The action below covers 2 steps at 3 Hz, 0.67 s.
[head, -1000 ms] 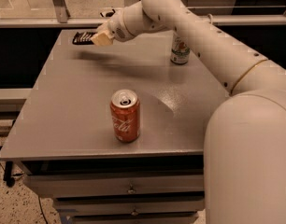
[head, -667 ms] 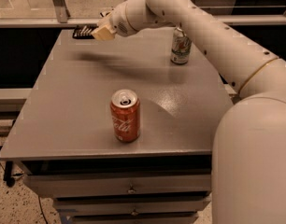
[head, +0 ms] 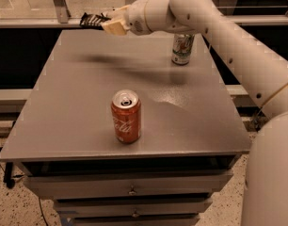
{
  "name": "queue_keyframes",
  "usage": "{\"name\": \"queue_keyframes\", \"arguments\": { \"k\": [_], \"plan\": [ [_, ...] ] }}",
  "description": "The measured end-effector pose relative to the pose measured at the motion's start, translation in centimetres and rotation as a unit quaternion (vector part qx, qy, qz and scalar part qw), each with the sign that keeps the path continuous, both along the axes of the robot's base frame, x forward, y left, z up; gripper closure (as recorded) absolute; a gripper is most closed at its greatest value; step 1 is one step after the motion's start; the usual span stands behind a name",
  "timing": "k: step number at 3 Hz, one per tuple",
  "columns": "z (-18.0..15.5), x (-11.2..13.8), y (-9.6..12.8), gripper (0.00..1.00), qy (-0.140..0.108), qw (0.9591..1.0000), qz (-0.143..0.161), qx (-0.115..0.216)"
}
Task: Pick rxbar chocolate
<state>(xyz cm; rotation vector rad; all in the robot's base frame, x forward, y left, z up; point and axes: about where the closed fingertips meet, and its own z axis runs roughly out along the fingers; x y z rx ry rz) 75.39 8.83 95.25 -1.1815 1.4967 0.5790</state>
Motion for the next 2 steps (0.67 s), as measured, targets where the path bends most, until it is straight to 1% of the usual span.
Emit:
{"name": "queue_keyframes", "arguments": {
  "k": [1, 2],
  "plan": [
    [1.0, -1.1, -2.3, 1.00, -0.004, 0.9967, 0.005, 0.081],
    [2.1, -2.4, -4.2, 1.00, -0.001, 0.9912, 0.006, 0.132]
  ]
}}
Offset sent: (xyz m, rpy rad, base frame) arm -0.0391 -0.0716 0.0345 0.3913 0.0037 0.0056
